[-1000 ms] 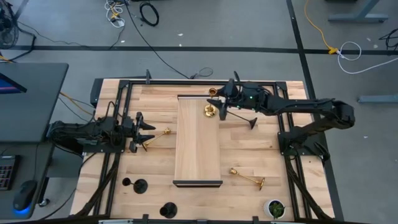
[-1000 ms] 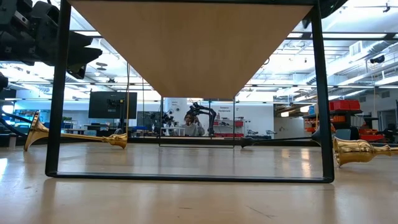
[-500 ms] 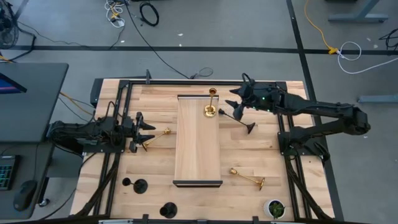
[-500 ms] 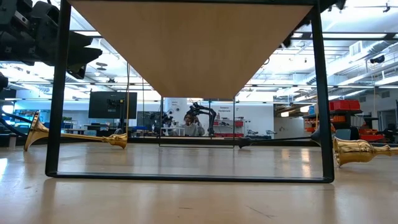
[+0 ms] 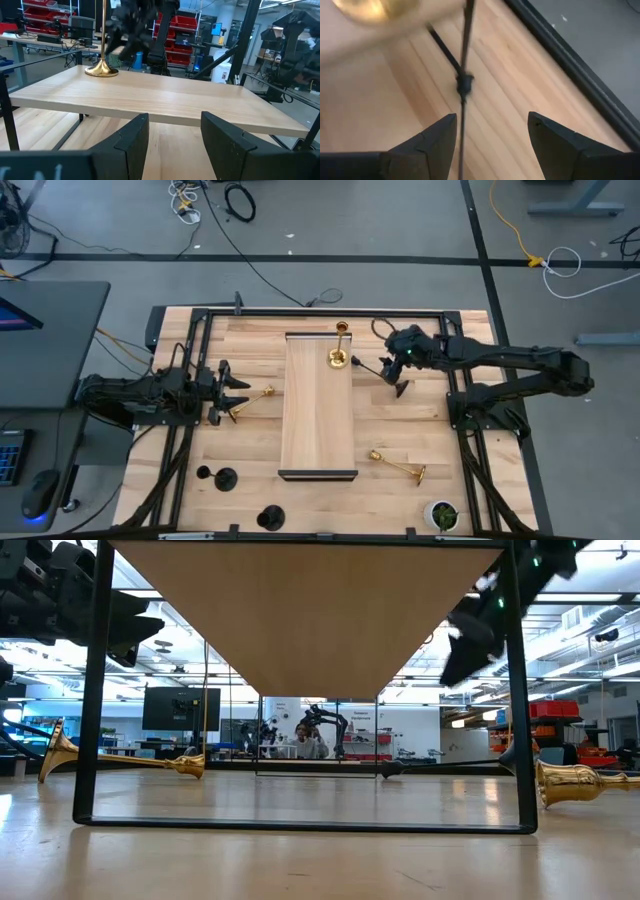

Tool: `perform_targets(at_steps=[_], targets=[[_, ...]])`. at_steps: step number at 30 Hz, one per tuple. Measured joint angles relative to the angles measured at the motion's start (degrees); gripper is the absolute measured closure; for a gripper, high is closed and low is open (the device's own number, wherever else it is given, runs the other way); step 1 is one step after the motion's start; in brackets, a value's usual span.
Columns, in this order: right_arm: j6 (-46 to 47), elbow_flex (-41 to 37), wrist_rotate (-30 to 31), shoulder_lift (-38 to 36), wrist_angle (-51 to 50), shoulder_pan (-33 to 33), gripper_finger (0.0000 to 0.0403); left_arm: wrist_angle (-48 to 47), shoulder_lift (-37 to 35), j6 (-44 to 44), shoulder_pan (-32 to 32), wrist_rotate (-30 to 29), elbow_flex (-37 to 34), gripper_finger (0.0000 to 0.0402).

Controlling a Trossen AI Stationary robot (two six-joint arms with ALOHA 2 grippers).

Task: Pick & Place candle stick holders
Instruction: Put the top black candle holder on the shelf

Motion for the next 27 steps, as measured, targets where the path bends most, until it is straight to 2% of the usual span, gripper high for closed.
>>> perform_targets(at_steps=[6,11,20,27], targets=[[1.54,-9.44,0.45,0.03,8.3,-1.31,0.0158,-0.01,0.0,0.02,0.0,0.0,0.0,0.022],[4.11,-14.69,2.21,0.03,9.52,-3.27,0.0158,0.01,-0.01,0.14,0.0,0.0,0.0,0.022],[5.56,-19.53,1.64,0.74,16.09,-4.75,0.0158,0.01,-0.01,1.95,0.0,0.0,0.0,0.022],[3.78,-19.63,1.08,7.3,20.56,-5.04,0.0158,0.04,-0.01,1.98,0.0,0.0,0.0,0.022]])
